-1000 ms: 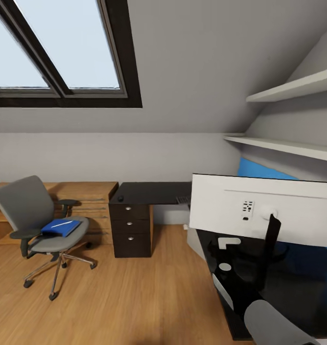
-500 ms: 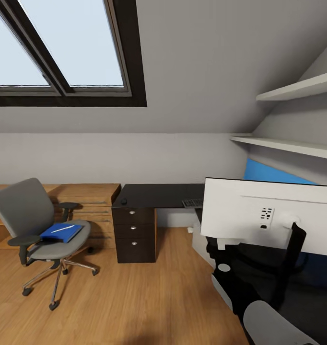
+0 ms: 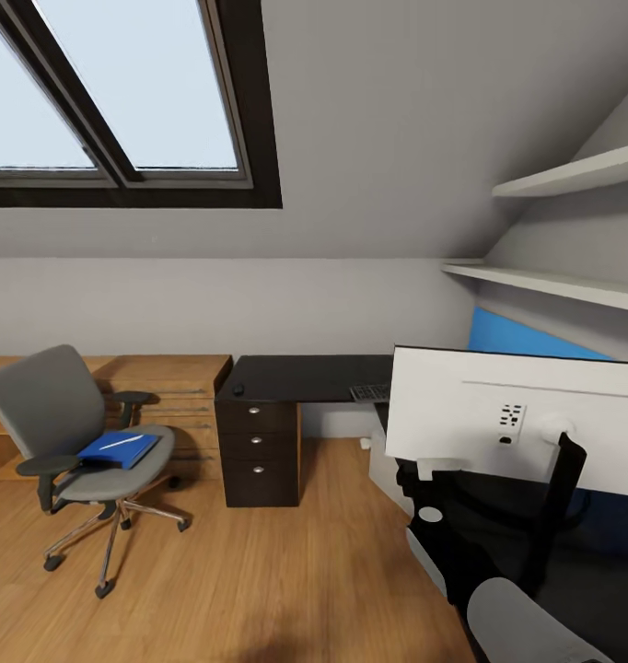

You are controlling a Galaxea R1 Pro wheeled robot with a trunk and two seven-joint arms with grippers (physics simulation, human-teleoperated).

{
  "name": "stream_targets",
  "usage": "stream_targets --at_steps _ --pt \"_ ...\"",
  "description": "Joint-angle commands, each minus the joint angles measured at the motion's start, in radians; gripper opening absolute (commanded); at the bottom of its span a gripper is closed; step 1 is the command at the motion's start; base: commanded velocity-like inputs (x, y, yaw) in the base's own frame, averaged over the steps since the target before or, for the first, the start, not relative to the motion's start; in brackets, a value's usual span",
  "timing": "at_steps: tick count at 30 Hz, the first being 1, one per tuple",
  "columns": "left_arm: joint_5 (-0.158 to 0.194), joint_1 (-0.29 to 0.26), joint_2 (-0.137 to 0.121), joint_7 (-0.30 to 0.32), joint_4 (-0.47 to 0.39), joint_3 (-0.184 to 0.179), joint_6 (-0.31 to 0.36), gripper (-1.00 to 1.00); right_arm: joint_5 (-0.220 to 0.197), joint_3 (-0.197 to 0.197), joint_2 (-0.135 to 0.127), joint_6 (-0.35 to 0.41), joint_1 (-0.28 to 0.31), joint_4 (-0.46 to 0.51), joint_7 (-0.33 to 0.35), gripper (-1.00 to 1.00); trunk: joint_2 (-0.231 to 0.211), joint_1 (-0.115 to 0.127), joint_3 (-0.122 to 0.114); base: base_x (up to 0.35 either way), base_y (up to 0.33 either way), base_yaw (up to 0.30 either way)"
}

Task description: In the bedroom, organize the workspace by keeping the computer under the desk, ensuring the monitor is on the desk, placing the keyboard on the desk next to the monitor, placing the mouse on the desk next to the keyboard, moving the folder from the swivel chair onto the desk next to the mouse, stacking the notebook on top of the folder with the pen on top of the notebook, and positioning the swivel chair next to the desk.

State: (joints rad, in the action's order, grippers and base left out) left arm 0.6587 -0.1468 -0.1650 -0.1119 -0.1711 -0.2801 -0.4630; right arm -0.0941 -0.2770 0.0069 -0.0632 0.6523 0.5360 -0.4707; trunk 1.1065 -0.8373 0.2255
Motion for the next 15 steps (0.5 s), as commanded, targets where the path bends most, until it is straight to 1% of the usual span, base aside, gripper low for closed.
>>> stream_targets --at_steps 1,15 --pt "0.001 0.0 0.0 -0.009 -0.001 -0.009 -0.002 1.0 -0.01 -0.007 -0.001 -0.006 0.001 -0.002 -0.006 1.0 -0.006 0.004 -0.002 0.0 0.0 0.0" --pt "0.001 0.0 0.0 -0.009 -0.001 -0.008 -0.001 1.0 -0.009 -0.008 0.005 -0.007 0.001 -0.004 -0.002 1.0 -0.104 0.058 -0.046 0.0 0.0 0.0"
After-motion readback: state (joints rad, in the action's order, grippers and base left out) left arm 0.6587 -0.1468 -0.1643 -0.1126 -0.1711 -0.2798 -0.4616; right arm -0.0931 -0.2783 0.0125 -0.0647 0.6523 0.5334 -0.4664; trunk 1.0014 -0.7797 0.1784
